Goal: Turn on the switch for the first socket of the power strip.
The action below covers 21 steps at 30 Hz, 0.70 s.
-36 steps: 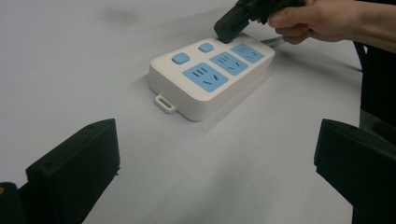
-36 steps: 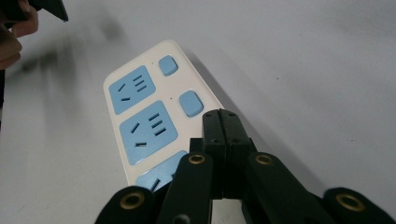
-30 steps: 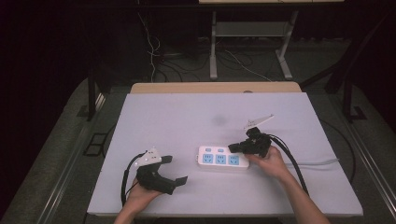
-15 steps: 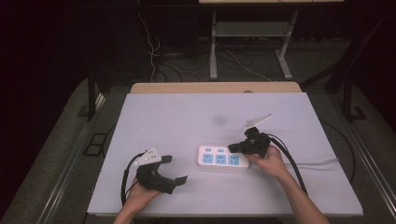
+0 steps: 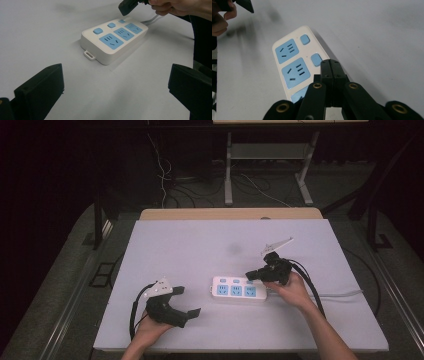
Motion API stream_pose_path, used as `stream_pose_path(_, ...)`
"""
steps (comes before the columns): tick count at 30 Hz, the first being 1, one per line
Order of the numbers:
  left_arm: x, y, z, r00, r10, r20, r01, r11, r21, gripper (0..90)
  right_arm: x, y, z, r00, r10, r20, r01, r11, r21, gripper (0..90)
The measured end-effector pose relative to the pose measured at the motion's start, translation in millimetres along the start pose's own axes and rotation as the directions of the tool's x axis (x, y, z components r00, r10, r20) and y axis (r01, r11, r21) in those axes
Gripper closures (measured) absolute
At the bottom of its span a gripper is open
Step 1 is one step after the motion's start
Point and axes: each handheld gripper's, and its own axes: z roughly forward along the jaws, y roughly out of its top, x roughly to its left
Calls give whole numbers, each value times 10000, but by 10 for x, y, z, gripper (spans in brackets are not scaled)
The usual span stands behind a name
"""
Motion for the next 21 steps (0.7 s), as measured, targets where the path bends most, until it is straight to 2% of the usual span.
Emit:
stream_pose_path(11, -7, 0, -1, 10000, -26, 20, 26, 10000, -39, 0, 37, 2, -256, 9995, -96, 307, 96, 10000, -9, 896)
stream_pose_path(21, -12, 0, -2, 10000, -60, 15, 60, 10000, -71, 0, 39, -54, -527, 9985, 46, 544, -28, 9995, -315, 894)
